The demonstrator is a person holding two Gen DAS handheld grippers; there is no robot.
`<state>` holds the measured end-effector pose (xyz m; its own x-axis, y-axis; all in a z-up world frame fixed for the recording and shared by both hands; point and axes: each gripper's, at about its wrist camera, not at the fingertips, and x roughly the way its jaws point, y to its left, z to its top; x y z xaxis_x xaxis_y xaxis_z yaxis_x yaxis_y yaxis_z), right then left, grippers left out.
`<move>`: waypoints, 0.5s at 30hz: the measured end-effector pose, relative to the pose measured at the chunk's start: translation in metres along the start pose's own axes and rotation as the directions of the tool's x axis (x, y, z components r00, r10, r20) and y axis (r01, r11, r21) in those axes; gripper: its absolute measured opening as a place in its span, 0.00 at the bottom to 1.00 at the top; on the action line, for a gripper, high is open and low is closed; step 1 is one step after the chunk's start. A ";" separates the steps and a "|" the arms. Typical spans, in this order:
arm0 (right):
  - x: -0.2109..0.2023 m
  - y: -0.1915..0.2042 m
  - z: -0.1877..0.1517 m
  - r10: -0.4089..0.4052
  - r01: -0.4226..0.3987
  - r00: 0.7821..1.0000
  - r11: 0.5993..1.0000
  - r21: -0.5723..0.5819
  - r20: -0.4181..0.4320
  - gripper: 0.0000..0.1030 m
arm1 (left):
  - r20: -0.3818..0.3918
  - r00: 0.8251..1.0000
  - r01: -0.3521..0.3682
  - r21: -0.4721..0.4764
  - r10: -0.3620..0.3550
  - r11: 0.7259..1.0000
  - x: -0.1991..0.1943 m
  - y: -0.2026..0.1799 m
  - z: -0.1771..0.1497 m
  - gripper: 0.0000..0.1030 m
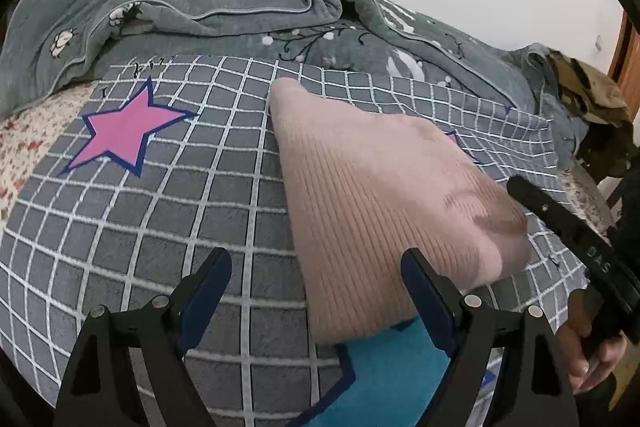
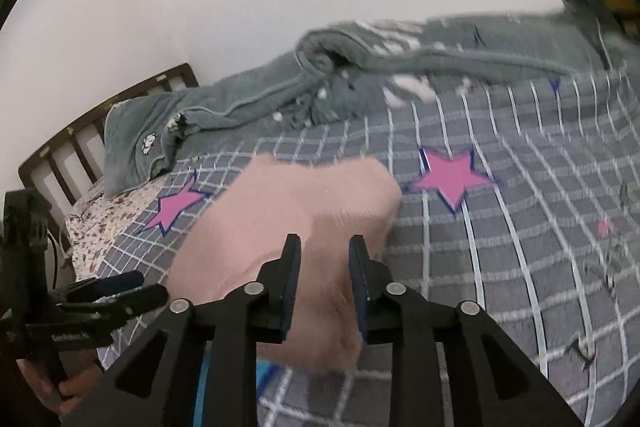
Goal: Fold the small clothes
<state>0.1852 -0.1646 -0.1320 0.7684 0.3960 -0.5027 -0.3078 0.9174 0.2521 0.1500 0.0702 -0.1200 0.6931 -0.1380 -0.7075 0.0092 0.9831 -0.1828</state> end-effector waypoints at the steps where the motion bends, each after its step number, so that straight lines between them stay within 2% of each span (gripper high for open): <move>1: 0.002 0.003 0.001 -0.002 0.002 1.000 1.000 -0.019 0.009 0.25 | 0.001 1.000 -0.015 0.005 0.015 1.000 0.002 -0.001 0.004 0.84; 5: 0.024 0.015 0.001 -0.061 0.061 0.998 0.991 -0.123 0.003 0.25 | 0.018 0.999 -0.041 0.000 0.041 0.999 0.005 0.003 0.017 0.84; 7: 0.045 0.010 -0.007 -0.131 0.119 0.989 0.981 -0.156 -0.068 0.25 | 0.019 0.998 -0.053 -0.004 0.053 0.999 0.008 0.007 0.021 0.84; 8: 0.052 0.002 -0.012 -0.136 0.120 0.985 0.983 -0.141 -0.103 0.25 | 0.019 0.998 -0.054 -0.006 0.054 0.999 0.009 0.008 0.022 0.84; 11: 0.051 -0.012 -0.009 -0.098 0.090 0.988 0.994 -0.070 -0.121 0.27 | 0.023 0.998 -0.055 -0.013 0.055 0.998 0.015 0.014 0.028 0.84; 15: 0.048 -0.003 0.004 -0.102 0.093 0.988 0.992 -0.080 -0.115 0.27 | 0.022 0.999 -0.049 -0.022 0.049 0.999 0.028 0.014 0.042 0.84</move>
<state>0.2253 -0.1486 -0.1533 0.7261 0.3026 -0.6175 -0.2794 0.9503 0.1371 0.1998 0.0853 -0.1131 0.7086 -0.0866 -0.7003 -0.0409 0.9857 -0.1633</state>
